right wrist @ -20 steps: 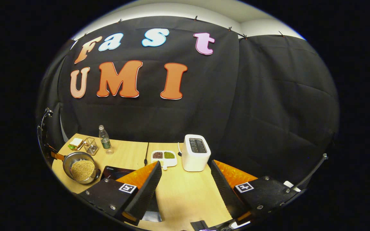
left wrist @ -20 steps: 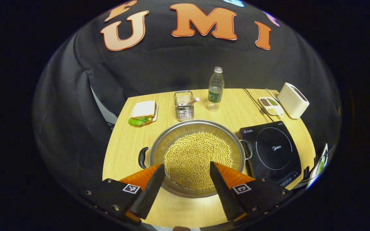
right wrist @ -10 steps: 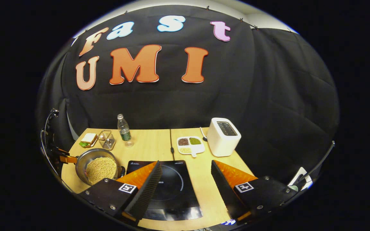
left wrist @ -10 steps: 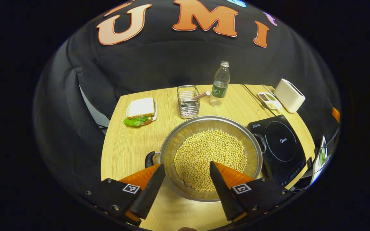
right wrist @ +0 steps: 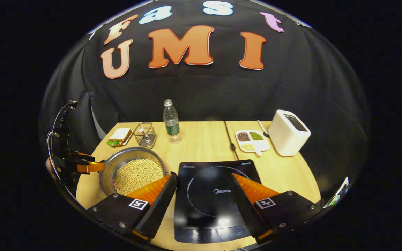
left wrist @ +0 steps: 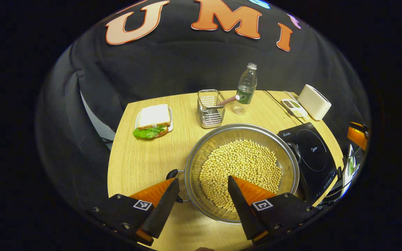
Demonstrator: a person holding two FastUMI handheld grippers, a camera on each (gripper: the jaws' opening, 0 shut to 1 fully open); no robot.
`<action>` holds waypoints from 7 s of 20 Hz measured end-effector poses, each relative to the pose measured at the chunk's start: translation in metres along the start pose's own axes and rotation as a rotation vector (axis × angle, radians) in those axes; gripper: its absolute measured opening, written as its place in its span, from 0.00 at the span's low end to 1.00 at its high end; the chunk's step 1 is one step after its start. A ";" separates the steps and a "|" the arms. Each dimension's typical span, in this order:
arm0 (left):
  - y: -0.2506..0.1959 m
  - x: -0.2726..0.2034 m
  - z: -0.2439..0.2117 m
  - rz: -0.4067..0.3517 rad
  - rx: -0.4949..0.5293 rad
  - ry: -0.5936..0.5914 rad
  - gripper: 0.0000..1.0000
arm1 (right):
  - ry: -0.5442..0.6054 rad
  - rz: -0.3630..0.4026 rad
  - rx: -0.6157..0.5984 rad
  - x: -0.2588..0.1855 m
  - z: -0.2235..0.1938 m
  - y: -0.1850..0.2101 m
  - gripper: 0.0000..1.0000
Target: First push the handle of the pot to place it horizontally, then grasp the pot with both hands and set it on the induction cooktop.
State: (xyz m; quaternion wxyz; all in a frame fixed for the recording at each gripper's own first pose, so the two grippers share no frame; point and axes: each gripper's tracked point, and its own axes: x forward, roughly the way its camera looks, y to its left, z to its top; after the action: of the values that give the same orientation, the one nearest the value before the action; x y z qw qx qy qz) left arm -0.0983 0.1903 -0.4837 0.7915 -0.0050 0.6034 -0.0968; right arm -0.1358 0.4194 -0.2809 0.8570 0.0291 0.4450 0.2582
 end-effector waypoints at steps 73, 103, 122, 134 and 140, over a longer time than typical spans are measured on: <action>-0.041 0.005 0.054 0.182 0.016 -0.155 0.67 | 0.198 0.077 0.145 0.085 -0.035 0.004 0.55; -0.220 0.045 0.075 0.177 0.042 -0.128 0.67 | 0.199 0.062 0.177 0.094 -0.039 -0.193 0.55; -0.226 0.073 0.068 0.148 0.035 -0.008 0.67 | 0.295 0.036 0.187 0.126 -0.082 -0.221 0.57; -0.227 0.066 0.069 0.163 0.056 0.018 0.76 | 0.220 0.008 0.089 0.130 -0.073 -0.228 0.70; -0.214 0.023 0.089 0.184 0.037 -0.079 0.78 | 0.100 -0.015 0.062 0.107 -0.047 -0.247 0.86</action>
State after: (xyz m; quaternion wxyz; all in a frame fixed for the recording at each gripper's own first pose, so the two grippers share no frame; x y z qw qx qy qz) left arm -0.0393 -0.0332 -0.4544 0.8202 0.0611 0.5678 -0.0347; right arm -0.0191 0.2471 -0.4578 0.8344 0.0392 0.4953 0.2388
